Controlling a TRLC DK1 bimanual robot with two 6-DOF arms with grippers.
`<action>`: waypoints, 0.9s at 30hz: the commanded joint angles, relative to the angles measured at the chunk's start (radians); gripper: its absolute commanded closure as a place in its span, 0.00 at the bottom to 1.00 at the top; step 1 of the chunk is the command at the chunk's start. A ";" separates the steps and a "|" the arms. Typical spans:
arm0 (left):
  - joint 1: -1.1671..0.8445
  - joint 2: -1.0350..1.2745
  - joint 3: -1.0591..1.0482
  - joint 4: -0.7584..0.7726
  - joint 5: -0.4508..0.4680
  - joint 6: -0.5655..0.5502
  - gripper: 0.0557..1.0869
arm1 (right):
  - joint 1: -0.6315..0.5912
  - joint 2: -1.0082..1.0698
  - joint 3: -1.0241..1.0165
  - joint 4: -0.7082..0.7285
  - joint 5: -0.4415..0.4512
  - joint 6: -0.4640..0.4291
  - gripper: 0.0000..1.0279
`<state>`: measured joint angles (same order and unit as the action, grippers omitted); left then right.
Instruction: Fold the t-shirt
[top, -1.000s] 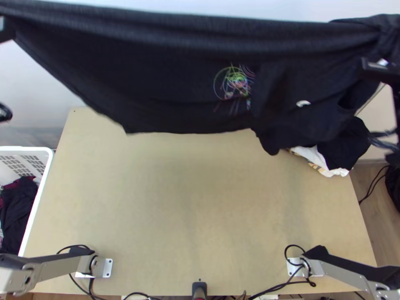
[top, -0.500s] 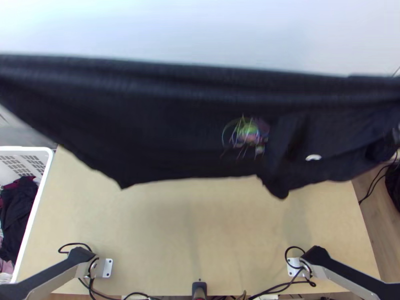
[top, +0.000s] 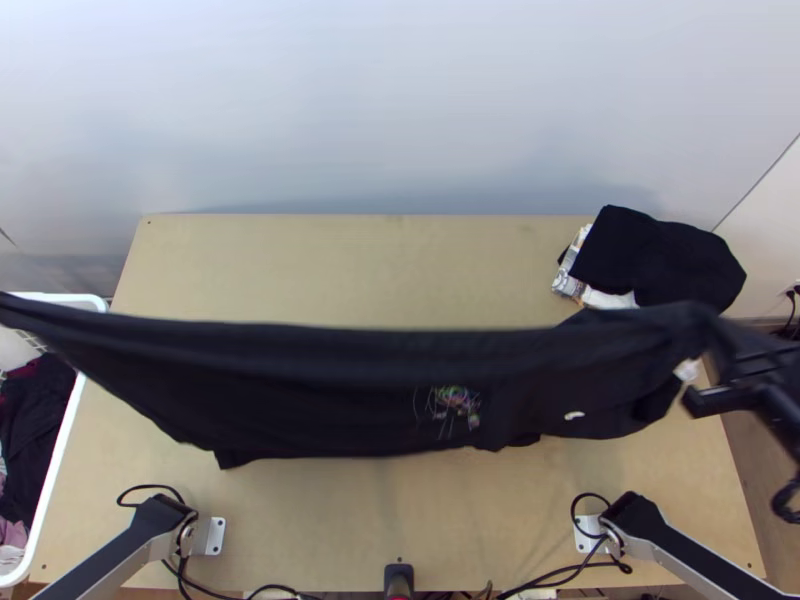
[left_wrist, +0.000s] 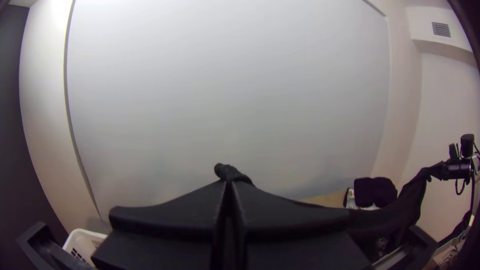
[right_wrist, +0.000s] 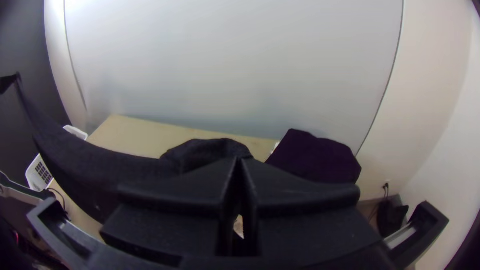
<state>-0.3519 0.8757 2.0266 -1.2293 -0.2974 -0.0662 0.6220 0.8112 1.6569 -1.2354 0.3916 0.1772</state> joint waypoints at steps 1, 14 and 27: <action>-0.002 -0.076 -0.318 0.070 0.063 -0.030 0.96 | 0.018 -0.010 -0.190 0.030 -0.108 0.076 0.97; 0.064 0.094 -0.692 0.610 0.063 -0.023 0.96 | -0.254 0.155 -0.470 0.441 -0.381 -0.015 0.97; 0.206 0.467 -0.724 0.918 0.133 -0.055 0.96 | -0.423 0.576 -0.457 0.803 -0.453 0.004 0.97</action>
<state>-0.2241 1.1534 1.3254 -0.4606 -0.2054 -0.1131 0.2790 1.1751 1.1870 -0.6022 -0.0357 0.1680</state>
